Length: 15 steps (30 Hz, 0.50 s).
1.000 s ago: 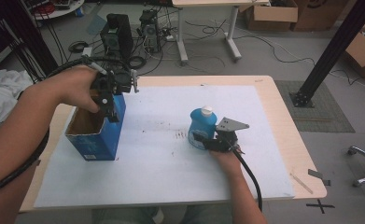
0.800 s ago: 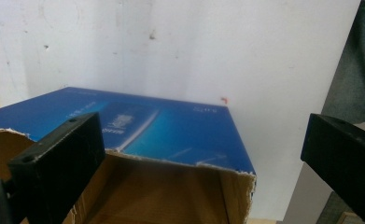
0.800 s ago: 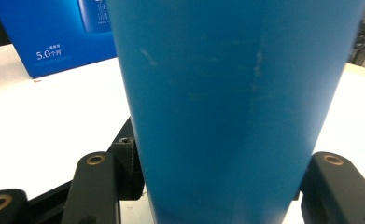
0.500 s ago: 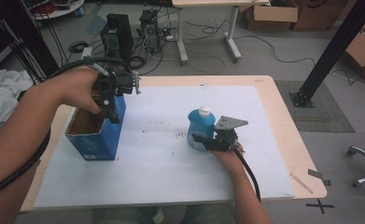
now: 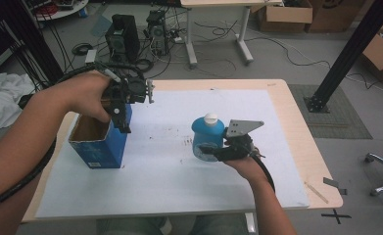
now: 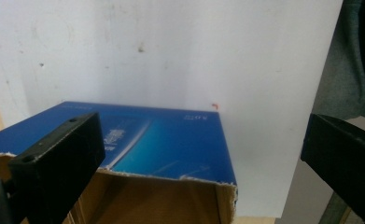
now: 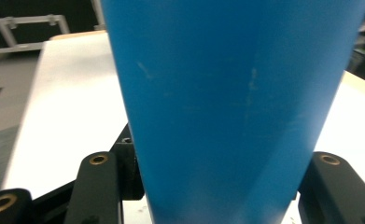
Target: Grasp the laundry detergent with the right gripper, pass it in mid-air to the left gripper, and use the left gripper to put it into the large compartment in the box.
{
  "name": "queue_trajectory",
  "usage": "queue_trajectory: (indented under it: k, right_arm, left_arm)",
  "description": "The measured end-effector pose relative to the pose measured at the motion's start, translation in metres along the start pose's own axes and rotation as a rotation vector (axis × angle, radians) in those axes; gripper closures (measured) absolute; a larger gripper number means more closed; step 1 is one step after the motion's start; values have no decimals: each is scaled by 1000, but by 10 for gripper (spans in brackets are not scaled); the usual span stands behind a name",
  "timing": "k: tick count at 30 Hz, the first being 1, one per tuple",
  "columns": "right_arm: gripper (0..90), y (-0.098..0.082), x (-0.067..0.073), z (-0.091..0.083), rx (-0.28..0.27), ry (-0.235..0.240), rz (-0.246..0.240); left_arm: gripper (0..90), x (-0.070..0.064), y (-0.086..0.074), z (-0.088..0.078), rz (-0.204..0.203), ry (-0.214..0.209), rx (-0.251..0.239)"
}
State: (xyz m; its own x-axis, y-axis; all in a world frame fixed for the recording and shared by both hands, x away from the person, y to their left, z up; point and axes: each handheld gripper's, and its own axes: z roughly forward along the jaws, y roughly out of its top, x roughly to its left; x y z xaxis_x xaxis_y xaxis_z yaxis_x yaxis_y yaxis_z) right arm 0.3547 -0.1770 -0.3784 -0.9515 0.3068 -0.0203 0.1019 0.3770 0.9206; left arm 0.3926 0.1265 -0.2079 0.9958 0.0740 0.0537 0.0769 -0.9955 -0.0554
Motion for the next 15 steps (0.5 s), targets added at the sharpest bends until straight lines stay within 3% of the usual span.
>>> queue_trajectory:
  k: [5, 11, 15]
  right_arm:
    - [440, 8, 6, 4, -7, 58, -27]
    - [441, 11, 15, 21, -7, 117, -41]
    - [442, 11, 20, 35, -4, 155, -49]
  left_arm:
    - [1, -8, 9, -2, 25, -1, -1]
    - [1, -20, 22, 1, 57, -18, 10]
    - [1, -28, 29, 7, 75, -33, -8]
